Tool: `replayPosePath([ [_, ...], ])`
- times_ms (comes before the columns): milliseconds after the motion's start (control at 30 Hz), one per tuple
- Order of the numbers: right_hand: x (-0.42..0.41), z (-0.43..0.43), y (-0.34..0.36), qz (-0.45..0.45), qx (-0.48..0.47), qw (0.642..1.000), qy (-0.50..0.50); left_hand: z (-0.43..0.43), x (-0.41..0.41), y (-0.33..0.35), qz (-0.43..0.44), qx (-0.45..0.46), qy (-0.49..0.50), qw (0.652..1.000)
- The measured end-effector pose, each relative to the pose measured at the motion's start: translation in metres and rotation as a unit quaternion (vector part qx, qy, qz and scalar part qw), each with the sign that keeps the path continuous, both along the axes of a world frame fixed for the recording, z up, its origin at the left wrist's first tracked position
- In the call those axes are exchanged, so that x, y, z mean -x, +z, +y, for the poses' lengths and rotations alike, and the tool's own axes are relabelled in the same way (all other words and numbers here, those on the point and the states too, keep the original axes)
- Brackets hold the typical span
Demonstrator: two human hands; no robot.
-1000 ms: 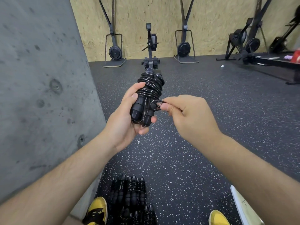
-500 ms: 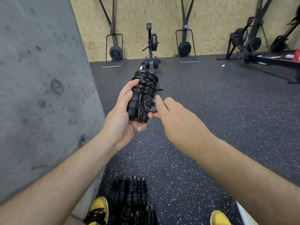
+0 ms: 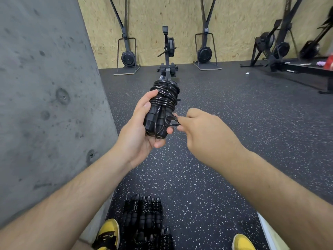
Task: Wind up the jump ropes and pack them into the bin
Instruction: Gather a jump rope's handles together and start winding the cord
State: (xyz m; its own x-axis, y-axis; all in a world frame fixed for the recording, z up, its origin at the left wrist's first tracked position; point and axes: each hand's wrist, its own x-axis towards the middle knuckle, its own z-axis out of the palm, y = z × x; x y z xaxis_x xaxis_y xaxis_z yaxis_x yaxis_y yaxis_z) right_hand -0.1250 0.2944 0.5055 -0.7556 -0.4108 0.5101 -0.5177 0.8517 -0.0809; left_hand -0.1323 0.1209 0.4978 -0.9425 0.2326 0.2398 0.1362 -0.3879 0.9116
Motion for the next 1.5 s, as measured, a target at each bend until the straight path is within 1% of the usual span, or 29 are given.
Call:
replayPosePath([
  [233, -0.001, 0.005, 0.003, -0.005, 0.002, 1.000, -0.008, 0.001, 0.001, 0.000, -0.004, 0.000, -0.007, 1.000],
  [400, -0.005, -0.001, 0.001, 0.007, 0.020, 1.000, -0.002, 0.005, 0.001, -0.003, 0.013, 0.034, 0.004, 0.999],
  [467, -0.007, -0.004, -0.004, 0.011, 0.061, 0.998, 0.005, 0.007, 0.002, -0.006, 0.019, 0.043, 0.014, 0.999],
  [600, -0.009, -0.007, -0.015, 0.032, 0.180, 0.983, 0.000, 0.011, 0.002, -0.006, 0.026, 0.046, 0.034, 0.998],
  [667, -0.011, -0.012, -0.017, 0.026, 0.202, 0.979, 0.001, 0.011, 0.003, -0.006, 0.033, 0.046, 0.046, 0.997],
  [733, -0.013, -0.016, -0.019, 0.019, 0.205, 0.979, 0.000, 0.010, 0.003, -0.007, 0.037, 0.048, 0.055, 0.997],
  [833, -0.010, -0.017, -0.022, 0.027, 0.268, 0.963, 0.007, 0.009, 0.004, -0.009, 0.037, 0.049, 0.066, 0.996],
  [900, -0.008, -0.019, -0.023, 0.038, 0.294, 0.955, 0.012, 0.010, 0.004, -0.011, 0.034, 0.047, 0.070, 0.996],
  [1033, -0.008, -0.026, -0.027, 0.039, 0.302, 0.951, 0.046, 0.013, 0.002, -0.016, 0.028, 0.057, 0.077, 0.995],
  [1167, -0.008, -0.031, -0.026, -0.006, 0.269, 0.962, 0.047, 0.011, 0.003, -0.016, 0.015, 0.062, 0.095, 0.993],
  [1200, -0.009, -0.032, -0.025, -0.023, 0.278, 0.959, 0.044, 0.009, 0.004, -0.016, 0.013, 0.070, 0.102, 0.992],
  [1300, -0.012, -0.036, -0.021, -0.071, 0.343, 0.935, 0.050, 0.005, 0.005, -0.017, 0.013, 0.102, 0.111, 0.988],
  [1333, -0.011, -0.037, -0.020, -0.071, 0.334, 0.939, 0.049, 0.005, 0.004, -0.018, 0.017, 0.110, 0.109, 0.988],
  [1500, -0.004, -0.033, -0.016, -0.029, 0.223, 0.974, 0.008, 0.007, 0.006, -0.028, 0.044, 0.158, 0.090, 0.982],
])
